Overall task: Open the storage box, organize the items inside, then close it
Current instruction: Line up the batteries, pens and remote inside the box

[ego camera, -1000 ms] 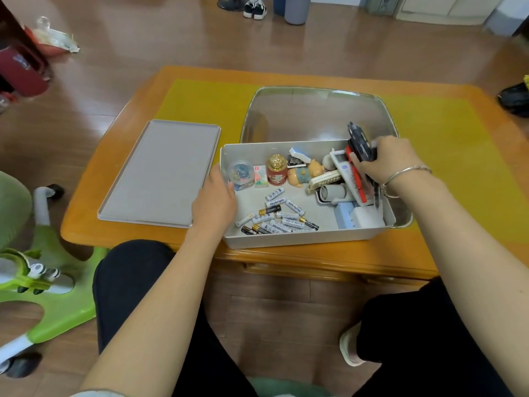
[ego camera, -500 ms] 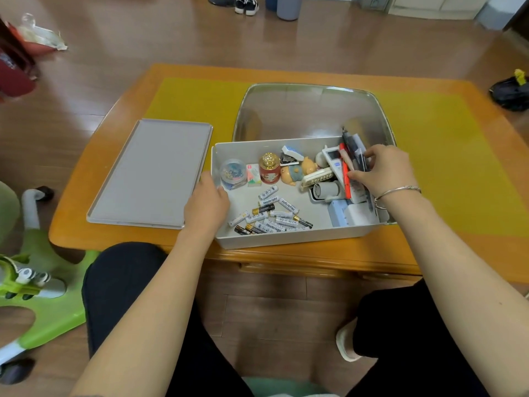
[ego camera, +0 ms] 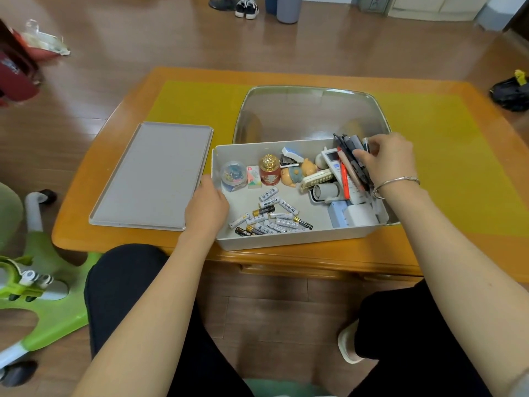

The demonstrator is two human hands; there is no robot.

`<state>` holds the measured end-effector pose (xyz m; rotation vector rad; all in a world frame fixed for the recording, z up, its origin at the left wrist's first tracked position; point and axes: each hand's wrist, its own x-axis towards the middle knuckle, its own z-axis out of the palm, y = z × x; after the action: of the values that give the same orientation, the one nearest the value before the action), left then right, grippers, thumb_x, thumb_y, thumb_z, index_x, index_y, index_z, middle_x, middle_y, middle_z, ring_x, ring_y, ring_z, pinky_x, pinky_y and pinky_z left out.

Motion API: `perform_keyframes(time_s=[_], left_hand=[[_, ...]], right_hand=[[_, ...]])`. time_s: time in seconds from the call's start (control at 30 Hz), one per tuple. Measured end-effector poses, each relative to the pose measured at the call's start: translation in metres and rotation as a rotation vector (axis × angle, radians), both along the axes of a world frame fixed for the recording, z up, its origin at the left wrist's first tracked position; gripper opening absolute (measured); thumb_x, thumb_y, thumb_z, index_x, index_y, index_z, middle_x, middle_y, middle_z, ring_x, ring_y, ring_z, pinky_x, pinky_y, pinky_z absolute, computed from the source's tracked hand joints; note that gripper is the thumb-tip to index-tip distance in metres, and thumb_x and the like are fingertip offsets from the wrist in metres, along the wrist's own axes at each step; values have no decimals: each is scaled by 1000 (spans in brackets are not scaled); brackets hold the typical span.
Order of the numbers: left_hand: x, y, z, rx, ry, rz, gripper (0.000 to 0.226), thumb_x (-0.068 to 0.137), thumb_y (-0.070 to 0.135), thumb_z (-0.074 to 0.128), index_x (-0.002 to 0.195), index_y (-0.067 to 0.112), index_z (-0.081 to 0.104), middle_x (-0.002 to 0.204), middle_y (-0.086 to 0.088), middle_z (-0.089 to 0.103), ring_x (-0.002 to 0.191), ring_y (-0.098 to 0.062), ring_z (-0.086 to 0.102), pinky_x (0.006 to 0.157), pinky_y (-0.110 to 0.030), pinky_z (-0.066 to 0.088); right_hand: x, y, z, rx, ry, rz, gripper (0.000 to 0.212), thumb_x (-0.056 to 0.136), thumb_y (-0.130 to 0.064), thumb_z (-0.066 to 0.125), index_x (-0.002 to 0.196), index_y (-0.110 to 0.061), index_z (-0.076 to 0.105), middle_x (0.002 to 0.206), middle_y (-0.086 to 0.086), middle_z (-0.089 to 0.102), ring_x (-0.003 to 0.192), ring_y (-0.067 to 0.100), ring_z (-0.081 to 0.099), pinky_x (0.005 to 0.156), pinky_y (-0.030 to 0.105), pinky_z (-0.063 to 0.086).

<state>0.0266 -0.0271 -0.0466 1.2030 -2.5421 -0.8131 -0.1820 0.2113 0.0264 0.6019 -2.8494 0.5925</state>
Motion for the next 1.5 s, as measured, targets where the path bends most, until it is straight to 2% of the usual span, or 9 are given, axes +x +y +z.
perform_keyframes(time_s=[0.13,0.33,0.6,0.73,0.93,1.17,1.3,1.43,1.5], left_hand=[[0,1,2,9,18,-23,43,97,14,45,138,16,32,118,-13,59,95,-29,59,65,-37,44],[0,3,2,45,54,-31,68,99,13,43,153,27,5,104,-13,62,82,-22,56,64,-35,43],[-1,7,-6,44,129,-26,69,99,14,45,154,27,7,111,-11,62,80,-15,52,65,-33,43],[-3,8,-11,32,165,-13,69,98,14,48,153,29,9,118,-8,61,83,-12,49,65,-31,44],[-3,8,-12,59,217,-18,67,97,15,50,152,29,14,126,-3,57,103,-20,59,71,-34,51],[-3,8,-12,112,289,-23,60,97,23,50,150,30,22,134,2,53,110,-12,55,73,-23,49],[-1,3,-13,118,294,-26,56,96,12,40,148,31,27,125,3,57,92,-7,49,72,-26,40],[0,-8,-11,155,269,-76,42,100,30,42,140,34,30,114,5,60,95,-14,59,73,-36,53],[2,-17,-10,188,276,-133,42,99,36,46,138,34,31,99,15,58,89,-6,59,67,-27,52]], right_hand=[[0,-2,-5,72,-49,-20,51,76,-49,72,101,-6,63,107,16,58,93,31,54,73,35,40],[13,5,-10,55,-28,-19,59,79,-54,65,119,-12,58,116,12,53,96,31,58,76,38,48],[44,-20,-6,-182,95,209,36,80,-32,70,111,-18,58,105,4,48,81,17,54,68,30,45],[67,-49,-12,78,-123,622,30,74,-39,75,96,-24,63,89,-9,51,81,7,47,76,30,47],[101,-112,-53,503,-409,873,51,71,-38,76,116,-22,57,101,-3,51,95,18,55,78,30,47],[113,-145,-77,586,-405,906,53,68,-28,79,111,-22,48,105,2,45,86,23,50,70,33,42],[98,-131,-77,507,-411,787,37,70,-24,74,93,-23,45,92,-1,48,86,23,52,69,32,41],[85,-120,-76,416,-271,653,8,82,-11,58,85,-17,55,95,5,57,91,25,57,77,34,48],[85,-119,-77,338,-224,662,11,82,-8,55,88,-16,59,94,3,57,91,24,56,77,32,47]])
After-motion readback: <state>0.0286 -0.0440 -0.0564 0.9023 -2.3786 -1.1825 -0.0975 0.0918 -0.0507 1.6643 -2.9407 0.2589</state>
